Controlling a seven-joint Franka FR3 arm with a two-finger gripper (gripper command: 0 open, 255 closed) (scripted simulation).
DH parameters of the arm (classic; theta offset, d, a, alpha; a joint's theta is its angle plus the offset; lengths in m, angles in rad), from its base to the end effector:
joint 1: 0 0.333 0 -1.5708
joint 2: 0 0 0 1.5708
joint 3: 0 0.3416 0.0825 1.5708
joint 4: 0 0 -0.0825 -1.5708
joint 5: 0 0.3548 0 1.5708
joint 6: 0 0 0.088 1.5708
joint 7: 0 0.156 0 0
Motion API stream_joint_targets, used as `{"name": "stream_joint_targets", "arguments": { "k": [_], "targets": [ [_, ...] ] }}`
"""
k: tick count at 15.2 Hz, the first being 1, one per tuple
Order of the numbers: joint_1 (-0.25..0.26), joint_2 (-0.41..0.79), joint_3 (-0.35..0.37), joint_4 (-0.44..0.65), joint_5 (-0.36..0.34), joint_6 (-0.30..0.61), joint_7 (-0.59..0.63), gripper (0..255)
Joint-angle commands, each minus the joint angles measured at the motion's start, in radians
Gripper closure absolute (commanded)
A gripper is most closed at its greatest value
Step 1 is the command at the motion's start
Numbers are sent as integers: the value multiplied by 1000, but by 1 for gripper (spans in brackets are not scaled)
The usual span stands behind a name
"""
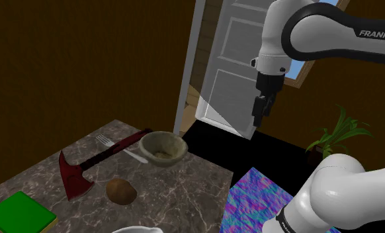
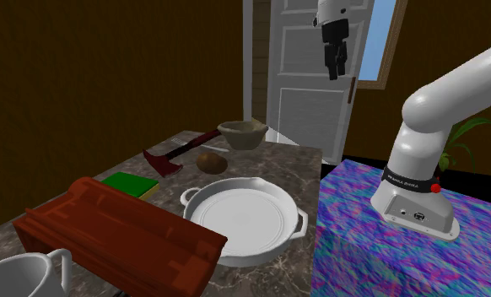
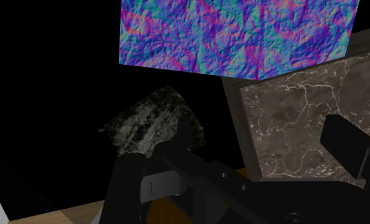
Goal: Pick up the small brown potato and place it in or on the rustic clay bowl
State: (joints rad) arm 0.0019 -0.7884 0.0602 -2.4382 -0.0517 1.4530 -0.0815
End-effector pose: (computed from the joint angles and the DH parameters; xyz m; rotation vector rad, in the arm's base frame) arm 0.2319 0.0096 0.5166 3.0304 0.1830 -0.3038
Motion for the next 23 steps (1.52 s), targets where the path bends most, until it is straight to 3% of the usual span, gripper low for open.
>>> {"name": "stream_joint_targets", "arguments": {
  "k": [1,13,23],
  "targets": [
    [0,0,0,0,0,0,0,0],
    [74,265,207,38,186,221,252,0],
    [110,586,359,201,222,393,460,0]
  ]
}}
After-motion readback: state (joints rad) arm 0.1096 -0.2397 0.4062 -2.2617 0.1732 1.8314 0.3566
